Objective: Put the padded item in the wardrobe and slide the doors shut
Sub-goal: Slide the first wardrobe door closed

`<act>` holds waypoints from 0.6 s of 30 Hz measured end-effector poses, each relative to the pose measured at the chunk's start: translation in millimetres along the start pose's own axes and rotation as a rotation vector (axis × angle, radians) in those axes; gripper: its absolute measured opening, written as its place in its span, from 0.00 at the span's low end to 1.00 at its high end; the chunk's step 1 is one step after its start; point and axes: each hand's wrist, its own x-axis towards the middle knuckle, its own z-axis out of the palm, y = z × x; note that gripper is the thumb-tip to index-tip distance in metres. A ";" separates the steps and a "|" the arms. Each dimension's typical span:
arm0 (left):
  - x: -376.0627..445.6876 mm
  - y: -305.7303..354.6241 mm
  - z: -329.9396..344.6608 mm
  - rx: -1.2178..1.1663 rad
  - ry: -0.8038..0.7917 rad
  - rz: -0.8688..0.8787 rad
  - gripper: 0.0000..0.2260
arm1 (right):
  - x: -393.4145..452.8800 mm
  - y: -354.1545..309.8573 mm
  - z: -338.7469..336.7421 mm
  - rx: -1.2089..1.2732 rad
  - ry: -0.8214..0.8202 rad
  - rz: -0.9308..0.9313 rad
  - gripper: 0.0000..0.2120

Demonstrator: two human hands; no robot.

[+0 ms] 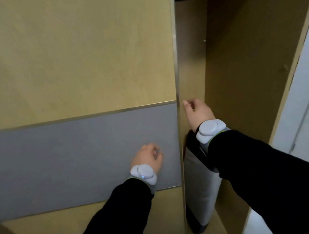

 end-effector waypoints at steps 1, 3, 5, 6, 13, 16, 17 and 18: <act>1.1 -6.0 -11.8 0.019 0.065 0.013 0.09 | 3.2 -12.5 -1.0 0.022 0.017 -0.018 0.22; -0.1 -14.2 -37.9 0.023 0.239 0.011 0.13 | 6.4 -38.7 -2.0 0.090 0.049 -0.051 0.23; -0.8 -18.6 -57.0 0.038 0.365 -0.017 0.16 | 11.3 -52.7 1.6 0.141 0.089 -0.065 0.23; -0.5 -21.4 -66.6 0.055 0.417 -0.030 0.18 | 13.4 -59.6 4.1 0.158 0.109 -0.067 0.23; 5.4 -45.1 -113.0 0.161 0.613 -0.151 0.34 | 19.0 -76.8 20.2 0.292 0.186 -0.035 0.23; 15.3 -53.5 -132.3 0.199 0.654 -0.099 0.36 | 27.7 -78.7 28.7 0.282 0.207 0.000 0.23; 17.0 -54.9 -132.8 0.199 0.657 -0.083 0.37 | 28.3 -74.3 27.3 0.266 0.211 0.014 0.22; 22.6 -57.6 -139.3 0.209 0.666 -0.070 0.37 | 31.9 -74.9 28.5 0.269 0.214 0.023 0.21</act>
